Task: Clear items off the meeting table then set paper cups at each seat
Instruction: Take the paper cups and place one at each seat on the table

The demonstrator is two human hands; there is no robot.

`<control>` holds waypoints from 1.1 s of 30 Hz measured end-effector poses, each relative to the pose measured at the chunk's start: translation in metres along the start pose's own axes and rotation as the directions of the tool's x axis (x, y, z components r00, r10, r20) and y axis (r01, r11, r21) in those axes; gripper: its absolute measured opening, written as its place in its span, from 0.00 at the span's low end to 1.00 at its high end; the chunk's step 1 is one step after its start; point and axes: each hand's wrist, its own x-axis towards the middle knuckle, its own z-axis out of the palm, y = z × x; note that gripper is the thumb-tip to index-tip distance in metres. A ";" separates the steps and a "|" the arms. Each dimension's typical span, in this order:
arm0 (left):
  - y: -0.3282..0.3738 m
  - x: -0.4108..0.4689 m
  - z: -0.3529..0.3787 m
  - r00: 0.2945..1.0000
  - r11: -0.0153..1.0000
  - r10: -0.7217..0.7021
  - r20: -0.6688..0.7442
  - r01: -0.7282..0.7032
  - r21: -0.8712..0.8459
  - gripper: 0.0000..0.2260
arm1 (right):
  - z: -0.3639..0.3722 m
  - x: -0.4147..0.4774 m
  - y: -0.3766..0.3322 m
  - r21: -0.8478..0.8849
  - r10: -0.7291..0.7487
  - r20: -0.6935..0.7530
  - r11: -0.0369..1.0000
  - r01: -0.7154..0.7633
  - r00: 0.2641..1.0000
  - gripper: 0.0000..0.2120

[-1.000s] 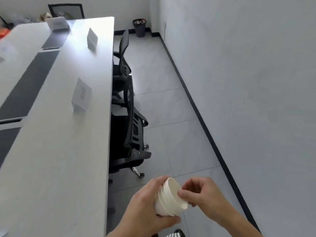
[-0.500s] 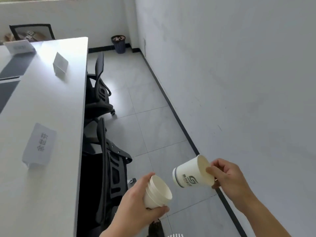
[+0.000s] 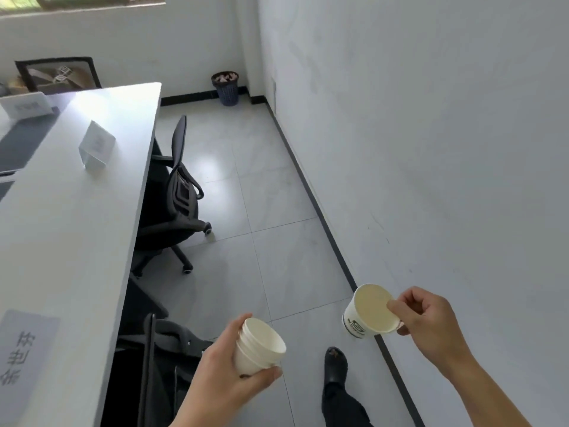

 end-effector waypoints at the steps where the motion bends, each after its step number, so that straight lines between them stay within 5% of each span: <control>1: 0.003 0.017 0.000 1.000 1.000 -0.012 -0.021 0.012 -0.008 0.34 | 0.000 0.023 -0.004 -0.006 -0.009 0.003 1.000 0.009 1.000 0.11; 12: 0.046 0.173 -0.030 0.925 0.978 -0.200 -0.323 0.171 -0.117 0.34 | 0.086 0.279 -0.130 -0.046 -0.157 0.393 0.981 0.190 0.906 0.10; 19: -0.002 0.226 -0.084 0.794 0.914 -0.398 -0.460 0.299 -0.275 0.35 | 0.211 0.346 -0.191 -0.062 -0.186 0.580 0.961 0.271 0.793 0.12; 28: -0.029 0.311 -0.216 0.690 0.903 -0.426 -0.585 0.280 -0.327 0.33 | 0.355 0.389 -0.305 -0.029 -0.256 0.730 0.915 0.403 0.633 0.13; 33: -0.046 0.313 -0.262 0.498 0.850 -0.526 -0.689 0.303 -0.430 0.34 | 0.446 0.403 -0.355 -0.005 -0.252 0.852 0.872 0.489 0.459 0.12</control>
